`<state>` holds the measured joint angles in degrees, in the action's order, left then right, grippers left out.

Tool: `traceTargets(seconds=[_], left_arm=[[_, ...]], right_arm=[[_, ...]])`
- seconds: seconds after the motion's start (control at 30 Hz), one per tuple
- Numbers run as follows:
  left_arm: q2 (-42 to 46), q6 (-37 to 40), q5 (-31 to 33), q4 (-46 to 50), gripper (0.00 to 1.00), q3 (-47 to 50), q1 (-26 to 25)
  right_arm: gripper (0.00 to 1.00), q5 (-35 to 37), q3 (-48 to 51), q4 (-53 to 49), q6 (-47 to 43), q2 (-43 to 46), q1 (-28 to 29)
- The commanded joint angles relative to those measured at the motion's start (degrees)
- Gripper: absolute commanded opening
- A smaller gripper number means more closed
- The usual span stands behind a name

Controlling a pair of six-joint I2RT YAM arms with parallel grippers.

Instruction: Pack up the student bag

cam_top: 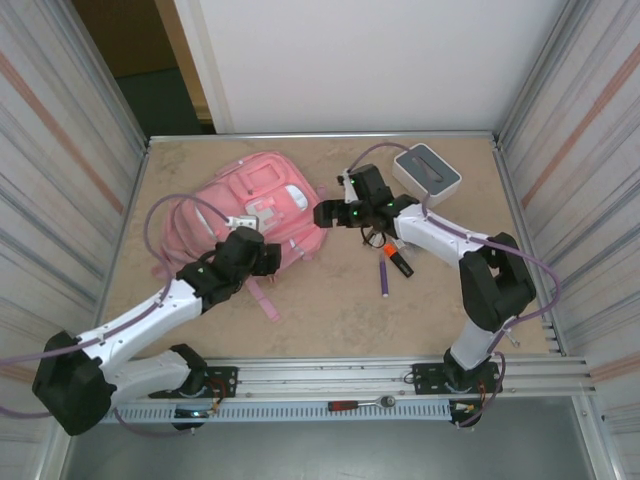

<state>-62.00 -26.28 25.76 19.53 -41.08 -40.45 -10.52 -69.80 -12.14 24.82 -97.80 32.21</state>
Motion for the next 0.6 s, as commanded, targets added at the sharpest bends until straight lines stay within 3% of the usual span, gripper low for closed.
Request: traceTargets(seconds=[0.0, 0.23, 0.57], left_arm=[[-1.4, -2.9, 7.4, 4.7, 0.94, -2.6, -1.6], [-7.0, -6.3, 6.1, 9.4, 0.97, -8.7, -2.8], [-18.5, -9.7, 7.3, 25.2, 0.99, -22.7, -3.5]], right_arm=[[0.96, 3.8, 1.5, -2.0, -0.4, 1.8, 0.6], [1.0, 15.7, 3.2, -5.7, -3.1, 6.8, 0.9], [0.99, 22.9, -0.3, -10.2, -4.8, 6.5, -0.3]])
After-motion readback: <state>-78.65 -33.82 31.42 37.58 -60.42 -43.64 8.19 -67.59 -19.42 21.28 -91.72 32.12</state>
